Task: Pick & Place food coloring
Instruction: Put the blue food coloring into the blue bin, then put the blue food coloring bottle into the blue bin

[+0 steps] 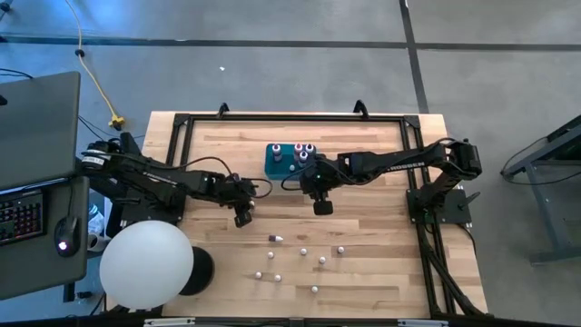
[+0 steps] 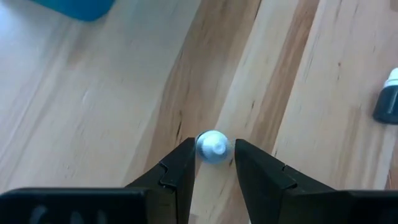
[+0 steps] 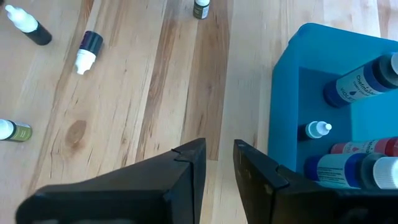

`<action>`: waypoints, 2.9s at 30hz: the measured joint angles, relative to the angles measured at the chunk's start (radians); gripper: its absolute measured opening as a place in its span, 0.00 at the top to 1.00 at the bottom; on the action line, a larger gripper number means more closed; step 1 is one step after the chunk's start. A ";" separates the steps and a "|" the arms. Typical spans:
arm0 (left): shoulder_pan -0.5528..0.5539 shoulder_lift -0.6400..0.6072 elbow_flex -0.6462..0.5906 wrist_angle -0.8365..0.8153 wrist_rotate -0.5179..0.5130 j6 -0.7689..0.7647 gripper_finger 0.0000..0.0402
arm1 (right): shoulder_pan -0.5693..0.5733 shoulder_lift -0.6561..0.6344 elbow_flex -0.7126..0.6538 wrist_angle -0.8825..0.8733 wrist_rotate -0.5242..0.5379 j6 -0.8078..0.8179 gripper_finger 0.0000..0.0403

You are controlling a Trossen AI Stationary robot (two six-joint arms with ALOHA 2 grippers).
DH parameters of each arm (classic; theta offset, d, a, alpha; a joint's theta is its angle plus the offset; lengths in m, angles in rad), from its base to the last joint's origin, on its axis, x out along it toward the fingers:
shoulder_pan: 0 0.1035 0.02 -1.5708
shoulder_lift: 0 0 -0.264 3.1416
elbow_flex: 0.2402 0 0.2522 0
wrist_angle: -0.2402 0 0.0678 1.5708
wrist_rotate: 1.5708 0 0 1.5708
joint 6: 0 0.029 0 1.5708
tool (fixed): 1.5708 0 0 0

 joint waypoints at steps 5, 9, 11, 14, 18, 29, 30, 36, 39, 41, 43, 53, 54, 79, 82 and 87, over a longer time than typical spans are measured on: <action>0.000 0.046 0.000 0.014 -0.001 0.016 0.74 | 0.000 0.000 0.000 0.002 0.000 0.000 0.82; 0.000 0.061 0.001 0.035 -0.003 0.021 0.82 | 0.000 0.000 0.000 0.003 0.000 0.000 0.82; 0.000 0.078 0.002 0.068 -0.007 0.024 0.85 | 0.000 0.000 0.000 0.003 0.000 0.000 0.82; 0.000 0.080 0.001 0.096 -0.004 0.024 0.88 | 0.000 0.000 0.000 0.003 0.000 0.000 0.82; 0.000 0.071 0.000 0.107 -0.003 0.023 0.88 | 0.000 0.000 0.000 0.004 0.000 0.000 0.82; 0.000 0.072 0.000 0.151 -0.026 0.044 0.90 | 0.000 0.000 0.000 -0.001 -0.001 0.000 0.82; 0.000 0.072 0.000 0.177 -0.038 0.064 0.88 | 0.000 0.000 0.000 -0.001 -0.001 0.000 0.82; 0.000 0.086 0.001 0.343 -0.092 0.133 0.70 | 0.000 0.000 0.000 -0.002 -0.001 0.000 0.82; 0.001 0.122 0.001 0.385 -0.136 0.133 0.60 | 0.000 0.000 0.000 -0.002 -0.001 0.000 0.82; 0.001 0.139 -0.001 0.393 -0.186 0.124 0.55 | 0.000 0.000 0.000 -0.002 -0.001 0.000 0.82; 0.001 0.148 0.001 0.428 -0.188 0.123 0.51 | 0.000 0.000 0.000 -0.002 -0.001 0.000 0.82; 0.031 0.253 0.000 0.524 -0.206 0.121 0.47 | 0.000 0.000 0.000 -0.002 -0.001 0.000 0.82; 0.038 0.262 0.000 0.527 -0.206 0.120 0.47 | 0.000 0.000 0.000 -0.002 -0.001 0.000 0.82; 0.067 0.204 0.084 0.466 -0.166 0.124 0.90 | 0.000 0.000 0.000 -0.028 0.016 0.032 0.82; 0.066 0.179 0.158 0.341 -0.200 0.143 0.86 | 0.000 0.000 0.000 -0.047 0.020 0.044 0.82; 0.089 0.132 0.312 0.100 -0.240 0.152 0.84 | 0.000 0.000 0.000 -0.083 0.022 0.048 0.82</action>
